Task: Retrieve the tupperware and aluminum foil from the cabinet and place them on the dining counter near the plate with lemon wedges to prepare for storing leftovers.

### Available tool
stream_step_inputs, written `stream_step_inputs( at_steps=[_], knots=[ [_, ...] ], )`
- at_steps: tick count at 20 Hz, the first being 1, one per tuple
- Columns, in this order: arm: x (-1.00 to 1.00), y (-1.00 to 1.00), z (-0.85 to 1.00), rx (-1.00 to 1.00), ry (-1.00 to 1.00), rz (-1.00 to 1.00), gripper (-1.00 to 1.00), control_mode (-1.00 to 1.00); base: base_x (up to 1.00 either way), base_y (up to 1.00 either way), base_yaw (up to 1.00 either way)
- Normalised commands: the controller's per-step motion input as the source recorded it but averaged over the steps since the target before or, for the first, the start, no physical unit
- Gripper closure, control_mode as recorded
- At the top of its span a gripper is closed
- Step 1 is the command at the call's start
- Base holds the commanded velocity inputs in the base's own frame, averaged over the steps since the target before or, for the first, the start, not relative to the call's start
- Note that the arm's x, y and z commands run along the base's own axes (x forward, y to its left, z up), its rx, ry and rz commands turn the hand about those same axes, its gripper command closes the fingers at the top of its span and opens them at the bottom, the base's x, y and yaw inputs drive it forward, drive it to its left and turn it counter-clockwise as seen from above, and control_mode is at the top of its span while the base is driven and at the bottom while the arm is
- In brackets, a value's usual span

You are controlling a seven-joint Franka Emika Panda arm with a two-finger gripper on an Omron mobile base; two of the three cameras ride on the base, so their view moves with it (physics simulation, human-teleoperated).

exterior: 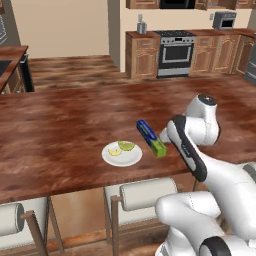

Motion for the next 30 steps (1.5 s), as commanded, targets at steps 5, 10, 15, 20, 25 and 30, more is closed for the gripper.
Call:
stream_step_inputs(
  at_steps=[5, 10, 15, 20, 25, 30],
  knots=[
    [-1.00, 0.02, 0.85, -0.01, 0.01, 0.00, -1.00, -1.00, 0.00, 0.00, 0.00],
    [-1.00, 0.00, 0.34, -0.02, 0.00, 0.00, -1.00, -1.00, 0.00, 0.00, 0.00],
    [-0.40, 0.02, 0.74, 0.00, 0.02, 0.00, -1.00, -1.00, 0.00, 0.00, 0.00],
    [-0.07, 0.11, 0.77, 0.00, 0.00, 0.00, -1.00, -1.00, 0.00, 0.00, 0.00],
    [-0.05, 0.02, 0.10, 0.00, 0.00, 0.00, -1.00, 1.00, -0.45, 0.03, -0.01],
    [0.00, 0.00, 0.00, 0.00, 0.00, 0.00, -1.00, 1.00, -0.75, -0.43, -0.29]
  ],
)
